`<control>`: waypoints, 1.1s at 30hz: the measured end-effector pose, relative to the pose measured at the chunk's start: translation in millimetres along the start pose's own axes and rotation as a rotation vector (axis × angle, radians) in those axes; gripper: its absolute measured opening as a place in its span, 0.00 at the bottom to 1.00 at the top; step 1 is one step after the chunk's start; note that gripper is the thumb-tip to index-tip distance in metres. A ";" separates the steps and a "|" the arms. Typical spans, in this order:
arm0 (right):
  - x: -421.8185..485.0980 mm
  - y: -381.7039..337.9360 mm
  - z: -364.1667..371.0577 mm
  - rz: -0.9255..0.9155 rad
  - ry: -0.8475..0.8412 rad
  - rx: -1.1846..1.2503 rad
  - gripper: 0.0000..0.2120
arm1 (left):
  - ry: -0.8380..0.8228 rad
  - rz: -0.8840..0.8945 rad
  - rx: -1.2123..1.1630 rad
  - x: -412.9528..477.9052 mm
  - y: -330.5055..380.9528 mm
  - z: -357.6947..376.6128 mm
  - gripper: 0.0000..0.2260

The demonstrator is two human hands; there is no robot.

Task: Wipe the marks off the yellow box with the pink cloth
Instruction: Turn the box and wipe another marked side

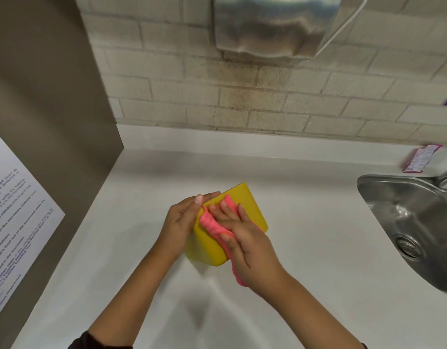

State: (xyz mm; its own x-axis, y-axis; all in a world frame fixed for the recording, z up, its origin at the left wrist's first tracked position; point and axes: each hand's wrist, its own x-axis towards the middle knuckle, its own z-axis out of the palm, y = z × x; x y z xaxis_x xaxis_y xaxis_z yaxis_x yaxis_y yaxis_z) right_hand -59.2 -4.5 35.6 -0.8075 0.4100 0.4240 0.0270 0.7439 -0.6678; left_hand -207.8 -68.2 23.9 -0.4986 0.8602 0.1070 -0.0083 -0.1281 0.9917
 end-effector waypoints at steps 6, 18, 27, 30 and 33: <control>-6.2 14.2 -13.8 0.218 0.183 0.082 0.18 | 0.032 -0.015 0.045 -3.1 -3.1 -0.5 0.15; 8.6 -8.2 2.9 0.029 0.035 0.013 0.18 | 0.036 -0.030 -0.013 1.2 3.5 -0.5 0.17; -9.4 -5.2 -6.5 -0.029 -0.097 0.115 0.16 | 0.076 -0.049 0.017 4.5 8.4 -4.4 0.20; -21.5 -5.0 -11.9 0.019 -0.130 0.166 0.14 | 0.070 -0.037 0.028 1.4 5.1 -3.4 0.17; -37.3 -5.6 -25.6 0.178 -0.153 0.251 0.13 | 0.064 -0.044 0.036 -1.1 0.9 -3.2 0.16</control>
State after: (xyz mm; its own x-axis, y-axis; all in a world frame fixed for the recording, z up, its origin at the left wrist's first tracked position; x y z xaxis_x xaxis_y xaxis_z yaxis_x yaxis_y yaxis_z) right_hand -14.2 -10.5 39.2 -0.8829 0.4234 0.2030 0.0451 0.5068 -0.8609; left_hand -210.0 -70.9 24.4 -0.5531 0.8310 0.0595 -0.0013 -0.0723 0.9974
